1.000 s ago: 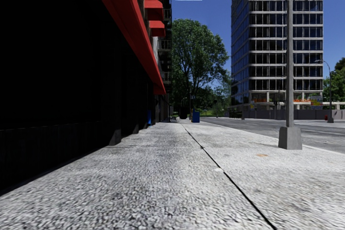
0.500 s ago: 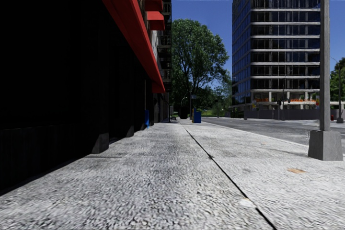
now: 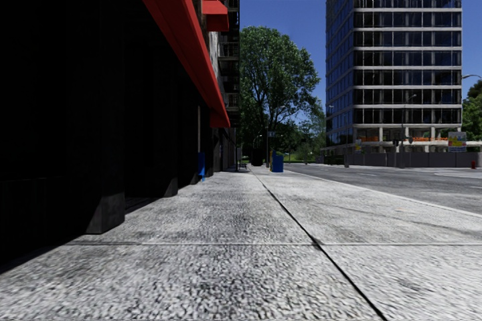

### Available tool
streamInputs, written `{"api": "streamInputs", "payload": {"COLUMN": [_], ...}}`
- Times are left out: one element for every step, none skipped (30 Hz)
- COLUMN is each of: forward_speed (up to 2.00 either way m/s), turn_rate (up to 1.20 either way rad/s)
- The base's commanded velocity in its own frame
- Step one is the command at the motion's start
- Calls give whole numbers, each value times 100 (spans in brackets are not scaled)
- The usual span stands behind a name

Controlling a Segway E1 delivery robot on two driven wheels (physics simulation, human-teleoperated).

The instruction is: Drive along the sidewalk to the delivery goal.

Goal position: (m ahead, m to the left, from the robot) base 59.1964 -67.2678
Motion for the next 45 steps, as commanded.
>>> {"api": "streamInputs", "payload": {"forward_speed": [200, 200, 200, 200, 200, 200, 200, 200, 200, 200, 200, 200, 200, 200, 200, 200, 200, 200, 200, 200, 200, 200, 200, 200, 200, 200, 200, 200, 200, 200, 200, 200, 200, 200, 200, 200, 200, 200, 200, 200, 200, 200, 200, 200, 200], "turn_rate": [0, 0, 0, 0, 0, 0, 0, 0, 0, 0, 0, 0, 0, 0, 0, 0, 0, 0, 0, 0, 0, 0, 0, 0, 0, 0, 0, 0, 0, 0, 0, 0, 0, 0, 0, 0, 0, 0, 0, 0, 0, 0, 0, 0, 0]}}
